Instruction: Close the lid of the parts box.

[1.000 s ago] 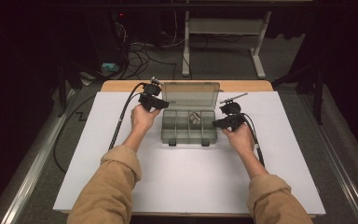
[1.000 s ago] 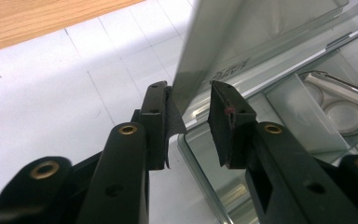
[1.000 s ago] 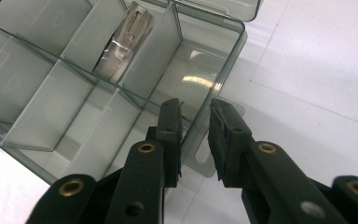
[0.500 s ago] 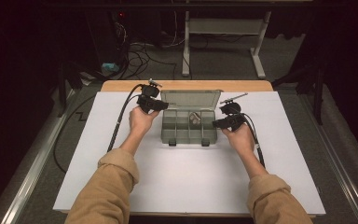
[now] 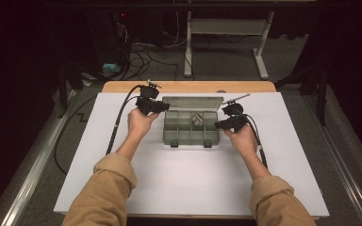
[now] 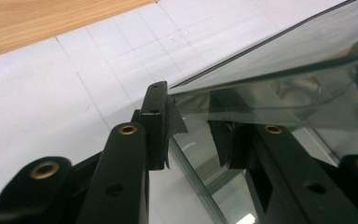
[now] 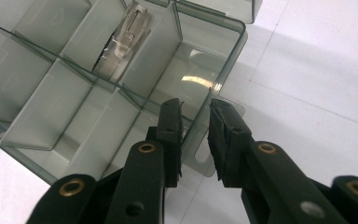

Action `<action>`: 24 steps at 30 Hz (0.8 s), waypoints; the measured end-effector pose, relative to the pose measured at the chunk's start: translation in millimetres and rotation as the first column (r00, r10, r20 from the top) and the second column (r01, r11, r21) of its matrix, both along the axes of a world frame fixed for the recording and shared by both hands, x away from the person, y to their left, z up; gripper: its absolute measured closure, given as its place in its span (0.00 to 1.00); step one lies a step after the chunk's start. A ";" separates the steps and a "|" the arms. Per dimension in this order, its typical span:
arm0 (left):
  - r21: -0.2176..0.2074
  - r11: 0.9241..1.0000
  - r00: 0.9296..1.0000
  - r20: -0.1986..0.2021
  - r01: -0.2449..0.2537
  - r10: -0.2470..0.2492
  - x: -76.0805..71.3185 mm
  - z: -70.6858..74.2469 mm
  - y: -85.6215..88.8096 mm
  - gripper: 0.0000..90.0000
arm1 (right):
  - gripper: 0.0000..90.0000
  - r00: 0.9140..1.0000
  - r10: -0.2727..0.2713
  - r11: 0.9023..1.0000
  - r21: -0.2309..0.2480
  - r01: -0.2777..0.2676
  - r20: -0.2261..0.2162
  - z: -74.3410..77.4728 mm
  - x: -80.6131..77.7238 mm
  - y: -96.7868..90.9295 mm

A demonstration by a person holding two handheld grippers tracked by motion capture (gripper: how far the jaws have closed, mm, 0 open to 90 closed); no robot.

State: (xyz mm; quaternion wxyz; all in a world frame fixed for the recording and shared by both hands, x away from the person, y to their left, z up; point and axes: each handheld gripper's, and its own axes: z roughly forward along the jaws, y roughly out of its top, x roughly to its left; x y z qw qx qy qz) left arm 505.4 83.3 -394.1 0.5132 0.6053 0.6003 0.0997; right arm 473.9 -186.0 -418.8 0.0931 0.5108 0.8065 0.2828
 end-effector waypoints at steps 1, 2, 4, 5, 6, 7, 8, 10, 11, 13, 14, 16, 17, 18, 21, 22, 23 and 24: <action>0.002 1.000 1.000 0.003 0.005 -0.005 -0.9 1.1 0.4 0.76 | 0.83 1.000 0.000 1.000 0.000 0.000 0.001 -0.1 0.1 -0.2; 0.003 1.000 1.000 0.005 0.005 -0.005 -1.5 1.8 0.5 0.76 | 0.83 1.000 0.000 1.000 0.000 0.000 0.001 0.0 0.1 -0.1; 0.006 1.000 1.000 0.021 0.008 -0.008 -4.0 3.2 0.5 0.76 | 0.83 1.000 0.000 1.000 -0.001 0.000 0.002 -0.1 0.0 -0.1; 0.006 1.000 0.999 0.032 0.008 -0.008 -6.3 4.1 0.7 0.76 | 0.83 1.000 0.000 1.000 -0.001 0.000 0.004 -0.2 -0.2 -0.1; 0.006 1.000 0.999 0.032 0.011 -0.012 -7.5 4.6 1.2 0.76 | 0.84 1.000 -0.001 1.000 -0.004 0.001 0.010 -0.5 -1.0 0.4; 0.005 1.000 0.999 0.035 0.014 -0.014 -8.8 4.8 1.9 0.76 | 0.84 1.000 -0.001 1.000 -0.008 0.001 0.013 -0.5 -1.3 0.7; 0.005 1.000 0.999 0.035 0.017 -0.017 -10.0 4.7 2.3 0.76 | 0.84 1.000 -0.002 1.000 -0.008 0.002 0.012 -0.4 -1.8 1.0; 0.007 1.000 0.999 0.038 0.018 -0.018 -11.8 3.9 2.4 0.76 | 0.84 1.000 0.003 1.000 -0.009 -0.002 0.014 -0.5 -1.4 0.7; 0.007 1.000 0.999 0.039 0.019 -0.019 -12.6 3.5 2.3 0.76 | 0.84 1.000 0.003 1.000 -0.009 -0.003 0.014 -0.5 -1.3 0.7; 0.011 1.000 0.999 0.040 0.020 -0.020 -13.6 1.9 2.8 0.76 | 0.84 1.000 0.004 1.000 -0.007 -0.004 0.013 -0.6 -1.0 0.2; 0.012 1.000 0.999 0.038 0.022 -0.022 -14.2 1.3 3.3 0.76 | 0.83 1.000 0.006 1.000 -0.005 -0.006 0.014 -0.7 -0.8 -0.3; 0.019 1.000 0.999 0.042 0.023 -0.023 -16.4 -0.5 2.6 0.76 | 0.84 1.000 0.010 1.000 -0.003 -0.010 0.016 -0.9 -0.8 -0.6; 0.030 0.999 0.998 0.047 0.030 -0.031 -18.5 -1.7 3.0 0.76 | 0.84 1.000 0.010 1.000 -0.005 -0.010 0.016 -0.8 -0.7 -0.6; 0.028 0.999 0.998 0.051 0.028 -0.029 -19.4 -2.7 2.9 0.76 | 0.84 1.000 0.012 1.000 -0.009 -0.012 0.016 -0.6 -0.9 -0.1; 0.021 0.999 0.998 0.060 0.025 -0.026 -21.6 -6.2 3.8 0.76 | 0.84 1.000 0.021 1.000 -0.008 -0.021 0.020 -0.9 -0.8 -0.9; 0.020 0.999 0.998 0.060 0.029 -0.030 -21.9 -7.0 4.6 0.76 | 0.84 0.999 0.023 1.000 -0.005 -0.023 0.023 -1.0 -0.7 -1.2; 0.016 0.999 0.998 0.060 0.030 -0.031 -21.8 -7.4 5.0 0.76 | 0.83 0.999 0.026 1.000 -0.005 -0.026 0.026 -1.1 -0.8 -1.4; 0.010 0.999 0.998 0.057 0.033 -0.034 -22.0 -7.4 5.6 0.75 | 0.83 0.999 0.029 1.000 -0.004 -0.029 0.029 -1.2 -0.9 -1.6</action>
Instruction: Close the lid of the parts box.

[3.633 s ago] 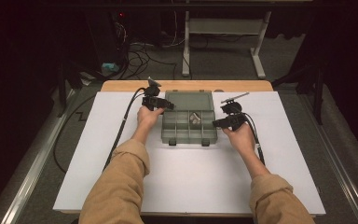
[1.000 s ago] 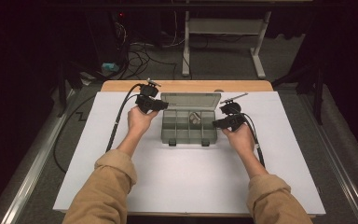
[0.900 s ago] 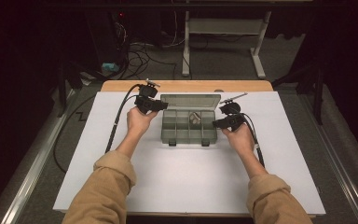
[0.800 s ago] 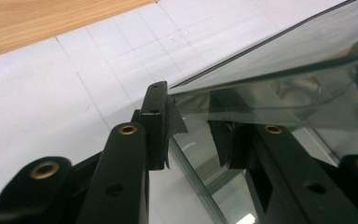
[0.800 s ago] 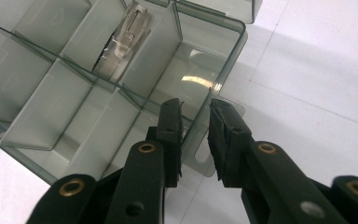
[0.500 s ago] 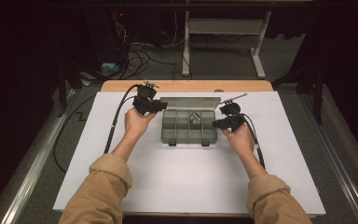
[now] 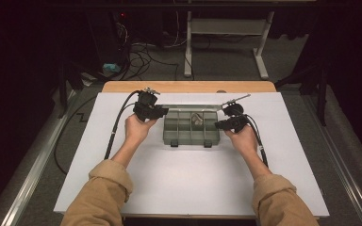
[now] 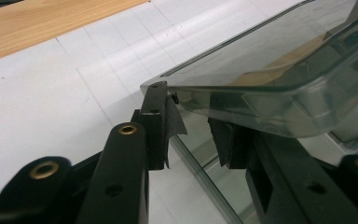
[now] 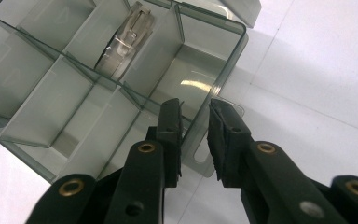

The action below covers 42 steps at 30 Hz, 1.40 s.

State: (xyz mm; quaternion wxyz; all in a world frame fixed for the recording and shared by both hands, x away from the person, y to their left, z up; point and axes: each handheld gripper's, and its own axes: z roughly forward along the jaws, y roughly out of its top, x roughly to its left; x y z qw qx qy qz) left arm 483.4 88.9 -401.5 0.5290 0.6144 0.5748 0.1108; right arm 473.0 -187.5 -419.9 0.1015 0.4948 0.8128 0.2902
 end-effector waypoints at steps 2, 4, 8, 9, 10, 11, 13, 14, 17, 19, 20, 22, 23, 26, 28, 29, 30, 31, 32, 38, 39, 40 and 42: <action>0.002 1.000 1.000 0.002 0.007 -0.007 -0.7 -0.5 0.6 0.75 | 0.76 1.000 0.000 1.000 0.020 0.000 0.005 0.3 -0.7 -1.2; 0.008 1.000 1.000 0.004 0.015 -0.015 -1.6 -1.7 1.1 0.74 | 0.75 0.999 -0.004 1.000 0.019 0.003 0.036 1.8 -2.4 -2.3; -0.005 1.000 1.000 0.000 0.014 -0.014 -2.8 -4.1 2.2 0.74 | 0.91 0.997 -0.015 0.998 0.058 0.010 0.079 10.2 -3.4 -8.7; -0.007 1.000 1.000 0.000 0.014 -0.014 -3.1 -4.3 2.2 0.74 | 0.95 0.996 -0.023 0.998 0.066 0.017 0.091 12.6 -3.2 -10.5; -0.007 1.000 1.000 0.000 0.016 -0.016 -3.3 -4.4 2.2 0.73 | 0.98 0.995 -0.029 0.997 0.080 0.022 0.096 14.5 -2.7 -12.2; -0.006 1.000 1.000 -0.001 0.016 -0.016 -3.4 -4.4 2.2 0.73 | 1.00 0.995 -0.031 0.995 0.096 0.022 0.095 15.8 -1.9 -13.9; -0.005 1.000 1.000 -0.001 0.014 -0.014 -3.5 -4.1 1.7 0.73 | 1.00 0.996 -0.029 0.993 0.115 0.018 0.089 16.8 0.4 -15.5; -0.006 1.000 1.000 -0.001 0.014 -0.014 -3.5 -4.1 1.7 0.73 | 1.00 0.996 -0.026 0.993 0.116 0.015 0.090 16.8 1.1 -15.8; -0.013 1.000 1.000 -0.012 0.020 -0.020 -3.1 -4.6 2.6 0.73 | 1.00 0.996 -0.015 0.993 0.116 0.005 0.089 17.5 3.1 -15.2; -0.014 0.999 0.999 -0.018 0.028 -0.028 -2.8 -5.3 3.5 0.71 | 1.00 0.996 -0.004 0.994 0.109 -0.006 0.090 18.8 4.2 -13.7; -0.015 0.999 0.999 -0.022 0.029 -0.030 -2.7 -5.8 4.0 0.70 | 1.00 0.996 0.001 0.994 0.108 -0.011 0.093 19.7 4.7 -13.0; -0.022 0.999 0.999 -0.032 0.027 -0.027 -2.1 -7.2 5.1 0.67 | 1.00 0.995 0.006 0.994 0.107 -0.016 0.095 21.1 5.4 -11.0; -0.023 0.999 0.999 -0.039 0.028 -0.029 -1.9 -8.3 6.2 0.64 | 1.00 0.995 0.009 0.994 0.106 -0.019 0.095 21.5 5.6 -10.2; -0.027 1.000 0.998 -0.066 0.014 -0.015 -1.4 -11.3 9.5 0.53 | 1.00 0.996 0.014 0.994 0.107 -0.023 0.089 21.1 5.4 -9.2; -0.047 0.999 0.995 -0.097 0.014 -0.019 -1.2 -13.0 12.7 0.49 | 1.00 0.996 0.018 0.994 0.101 -0.027 0.087 20.2 5.1 -9.6; -0.060 0.998 0.994 -0.109 0.008 -0.014 -1.2 -13.9 13.8 0.49 | 1.00 0.996 0.018 0.994 0.103 -0.027 0.087 20.2 4.9 -9.7; -0.066 0.998 0.993 -0.121 0.006 -0.014 -1.1 -15.3 15.2 0.49 | 1.00 0.996 0.015 0.994 0.106 -0.024 0.086 20.4 4.7 -10.0; -0.069 0.998 0.990 -0.137 0.006 -0.016 -1.0 -17.0 16.4 0.49 | 1.00 0.996 0.017 0.994 0.105 -0.026 0.085 20.6 4.6 -10.1; -0.072 0.997 0.989 -0.148 0.006 -0.017 -0.8 -18.9 17.2 0.51 | 1.00 0.996 0.020 0.994 0.104 -0.029 0.087 20.8 4.4 -10.0; -0.095 0.995 0.982 -0.185 0.011 -0.028 0.5 -27.2 15.8 0.70 | 1.00 0.996 0.022 0.993 0.111 -0.031 0.083 20.8 3.3 -11.8; -0.103 0.995 0.983 -0.183 0.013 -0.031 0.5 -27.1 14.9 0.71 | 1.00 0.996 0.022 0.993 0.110 -0.031 0.081 20.3 2.9 -12.0; -0.105 0.994 0.983 -0.179 0.017 -0.036 0.4 -26.9 14.3 0.73 | 1.00 0.996 0.027 0.993 0.110 -0.036 0.081 19.6 2.5 -12.3; -0.113 0.993 0.985 -0.168 0.020 -0.039 -0.2 -26.5 12.3 0.75 | 1.00 0.996 0.029 0.993 0.111 -0.038 0.080 18.3 1.6 -12.4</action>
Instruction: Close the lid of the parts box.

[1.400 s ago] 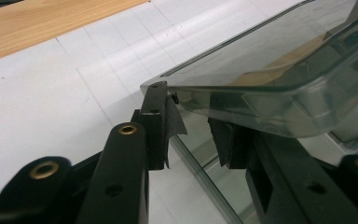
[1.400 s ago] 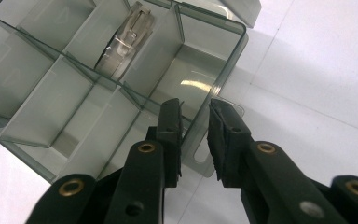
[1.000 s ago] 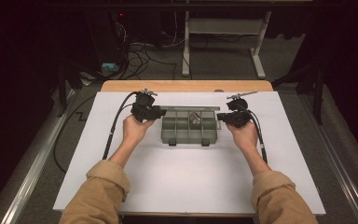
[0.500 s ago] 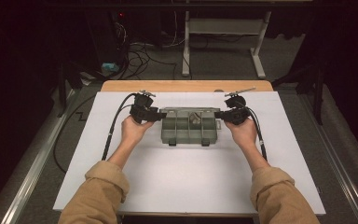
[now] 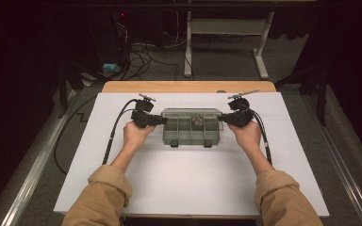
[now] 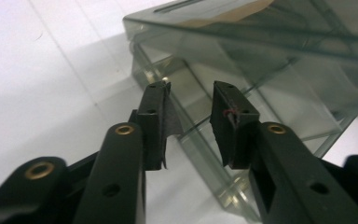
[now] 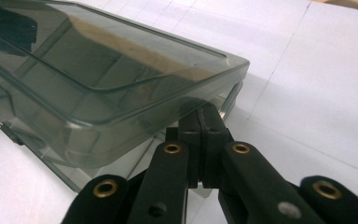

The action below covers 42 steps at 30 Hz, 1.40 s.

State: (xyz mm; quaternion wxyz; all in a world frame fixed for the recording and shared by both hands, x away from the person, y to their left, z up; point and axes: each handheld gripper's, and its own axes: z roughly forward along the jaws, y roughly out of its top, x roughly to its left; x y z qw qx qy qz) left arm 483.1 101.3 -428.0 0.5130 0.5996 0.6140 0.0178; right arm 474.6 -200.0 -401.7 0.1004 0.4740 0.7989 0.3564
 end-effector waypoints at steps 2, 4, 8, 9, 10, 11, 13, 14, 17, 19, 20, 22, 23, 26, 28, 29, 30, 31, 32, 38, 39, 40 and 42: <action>-0.009 1.000 1.000 0.002 0.004 -0.004 -1.0 0.9 -1.1 0.78 | 1.00 1.000 0.006 1.000 0.004 -0.006 0.001 -1.3 -1.0 -0.7; -0.011 1.000 1.000 0.012 0.004 -0.004 -2.0 1.9 -1.7 0.78 | 1.00 1.000 0.006 1.000 0.007 -0.006 0.001 -2.3 -2.1 -1.1; -0.007 1.000 1.000 0.030 0.007 -0.007 -5.1 5.3 -2.4 0.80 | 1.00 1.000 0.007 1.000 0.011 -0.007 0.005 -1.6 -4.7 -1.8; -0.007 1.000 0.999 0.034 0.006 -0.006 -6.2 6.5 -2.8 0.80 | 1.00 1.000 0.007 1.000 0.011 -0.007 0.008 -0.9 -5.6 -1.9; -0.005 1.000 0.999 0.039 0.008 -0.008 -7.2 7.5 -2.8 0.81 | 1.00 1.000 0.009 1.000 0.013 -0.010 0.011 -0.2 -6.6 -1.9; 0.001 1.000 0.999 0.045 0.010 -0.010 -8.5 8.4 -2.8 0.81 | 1.00 1.000 0.011 1.000 0.012 -0.012 0.015 0.5 -7.7 -1.8; 0.008 1.000 0.999 0.050 0.012 -0.013 -10.1 8.6 -2.8 0.82 | 1.00 1.000 0.019 1.000 0.005 -0.020 0.020 1.0 -9.7 -1.5; 0.011 1.000 0.999 0.053 0.012 -0.013 -10.9 8.5 -2.6 0.82 | 1.00 0.999 0.023 1.000 0.000 -0.023 0.024 0.9 -10.1 -1.6; 0.016 1.000 0.998 0.060 0.020 -0.021 -13.7 7.4 -2.0 0.82 | 1.00 0.999 0.024 1.000 0.000 -0.024 0.032 -0.2 -11.5 -2.8; 0.019 1.000 0.998 0.062 0.021 -0.022 -15.4 7.3 -2.4 0.82 | 1.00 0.999 0.027 1.000 -0.001 -0.027 0.034 -0.4 -12.7 -2.4; 0.019 1.000 0.998 0.063 0.020 -0.021 -16.2 7.6 -2.4 0.82 | 1.00 0.999 0.034 0.999 -0.003 -0.034 0.038 -0.3 -13.4 -2.2; 0.020 1.000 0.997 0.068 0.020 -0.021 -18.3 9.1 -1.8 0.82 | 1.00 0.998 0.037 0.999 -0.001 -0.037 0.044 0.6 -15.6 -1.0; 0.025 0.999 0.997 0.070 0.024 -0.026 -19.4 9.5 -1.3 0.82 | 1.00 0.998 0.041 0.999 0.000 -0.041 0.049 1.0 -16.9 -0.8; 0.022 1.000 0.997 0.074 0.020 -0.021 -22.3 11.3 -1.5 0.82 | 1.00 0.997 0.050 0.999 -0.003 -0.050 0.051 1.5 -19.9 -0.5; 0.023 0.999 0.997 0.076 0.022 -0.023 -23.9 11.9 -1.3 0.82 | 1.00 0.997 0.057 0.998 0.000 -0.057 0.055 1.8 -22.2 -0.4; 0.025 0.999 0.997 0.074 0.024 -0.025 -24.4 12.0 -1.3 0.82 | 1.00 0.997 0.059 0.998 -0.001 -0.059 0.056 1.9 -23.3 -0.1; 0.026 0.999 0.997 0.073 0.025 -0.026 -24.8 11.9 -1.4 0.83 | 1.00 0.996 0.062 0.998 0.000 -0.062 0.057 1.9 -24.1 0.1; 0.031 0.999 0.997 0.073 0.029 -0.031 -25.1 11.8 -1.1 0.83 | 1.00 0.996 0.063 0.998 0.003 -0.063 0.058 1.6 -24.8 0.3; 0.032 0.999 0.997 0.073 0.030 -0.032 -25.5 11.8 -1.3 0.83 | 1.00 0.996 0.064 0.998 0.004 -0.064 0.059 1.5 -25.0 0.3; 0.033 0.999 0.997 0.074 0.033 -0.035 -29.4 13.1 -1.3 0.83 | 1.00 0.996 0.072 0.997 0.008 -0.073 0.059 0.9 -28.2 0.4; 0.029 0.999 0.997 0.075 0.029 -0.031 -29.9 13.3 -1.4 0.83 | 1.00 0.995 0.076 0.997 0.010 -0.077 0.061 1.0 -29.1 0.2; 0.025 0.999 0.997 0.075 0.027 -0.029 -30.6 13.8 -1.1 0.83 | 1.00 0.995 0.074 0.997 0.012 -0.075 0.061 1.0 -29.9 0.2; 0.023 0.999 0.997 0.078 0.025 -0.026 -32.3 14.6 -0.1 0.83 | 1.00 0.995 0.078 0.997 0.013 -0.079 0.062 1.2 -31.5 -0.1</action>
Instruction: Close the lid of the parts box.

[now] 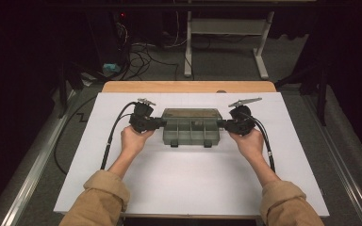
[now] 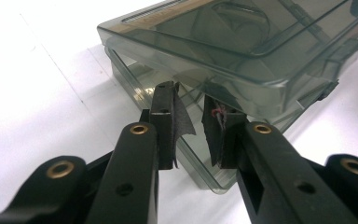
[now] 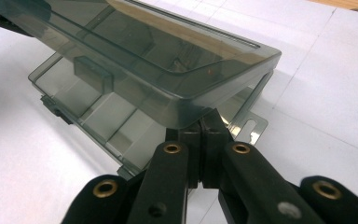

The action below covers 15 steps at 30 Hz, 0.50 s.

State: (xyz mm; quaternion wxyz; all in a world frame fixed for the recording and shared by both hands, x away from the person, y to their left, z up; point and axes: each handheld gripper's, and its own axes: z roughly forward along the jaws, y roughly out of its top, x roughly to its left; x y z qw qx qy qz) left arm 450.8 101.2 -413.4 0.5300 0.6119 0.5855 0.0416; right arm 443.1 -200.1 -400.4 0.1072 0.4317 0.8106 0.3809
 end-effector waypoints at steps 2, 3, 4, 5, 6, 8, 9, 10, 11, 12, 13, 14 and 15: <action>0.002 1.000 1.000 0.004 -0.002 0.002 -2.2 -0.1 0.7 0.83 | 1.00 1.000 0.001 1.000 0.008 -0.001 0.005 0.0 -2.4 -0.7; 0.008 1.000 1.000 0.004 0.002 -0.002 -3.1 -0.3 1.4 0.83 | 1.00 1.000 0.002 1.000 0.008 -0.002 0.004 -0.2 -3.2 -0.9; 0.006 1.000 1.000 0.005 0.000 0.000 -4.2 -0.2 1.9 0.83 | 1.00 1.000 0.003 1.000 0.006 -0.003 0.008 -0.4 -3.9 -1.2; 0.002 1.000 1.000 0.008 -0.001 0.001 -5.8 0.2 3.2 0.83 | 1.00 1.000 0.004 1.000 0.003 -0.004 0.009 -0.2 -4.7 -1.6; -0.004 1.000 1.000 0.008 -0.002 0.002 -7.0 0.7 3.8 0.83 | 1.00 1.000 0.004 1.000 0.008 -0.004 0.012 0.2 -5.7 -2.4; -0.006 1.000 1.000 0.016 0.000 0.000 -10.5 1.4 4.7 0.83 | 1.00 1.000 0.003 1.000 0.011 -0.003 0.015 1.0 -7.5 -3.3; -0.009 1.000 1.000 0.020 0.001 0.000 -12.2 1.8 4.9 0.83 | 1.00 1.000 0.003 1.000 0.013 -0.003 0.017 1.5 -8.8 -3.9; -0.013 1.000 1.000 0.024 -0.003 0.004 -13.7 2.0 4.6 0.83 | 1.00 1.000 0.003 1.000 0.015 -0.003 0.021 1.9 -10.4 -4.6; -0.011 1.000 1.000 0.027 0.002 -0.001 -15.0 1.9 4.9 0.83 | 1.00 1.000 0.004 1.000 0.019 -0.004 0.023 2.0 -11.8 -5.5; -0.010 1.000 1.000 0.026 0.001 -0.001 -16.2 1.9 4.5 0.83 | 1.00 1.000 0.004 1.000 0.018 -0.005 0.023 1.7 -13.1 -6.0; -0.011 1.000 1.000 0.028 0.002 -0.001 -17.1 1.7 4.0 0.83 | 1.00 1.000 0.007 1.000 0.016 -0.008 0.025 0.9 -14.0 -6.5; -0.008 1.000 1.000 0.029 0.003 -0.003 -18.1 1.5 3.4 0.83 | 1.00 1.000 0.006 1.000 0.015 -0.006 0.021 0.3 -15.2 -6.7; -0.006 1.000 0.999 0.033 0.007 -0.007 -19.1 1.2 2.8 0.83 | 1.00 1.000 0.007 1.000 0.015 -0.008 0.023 -0.5 -15.9 -7.1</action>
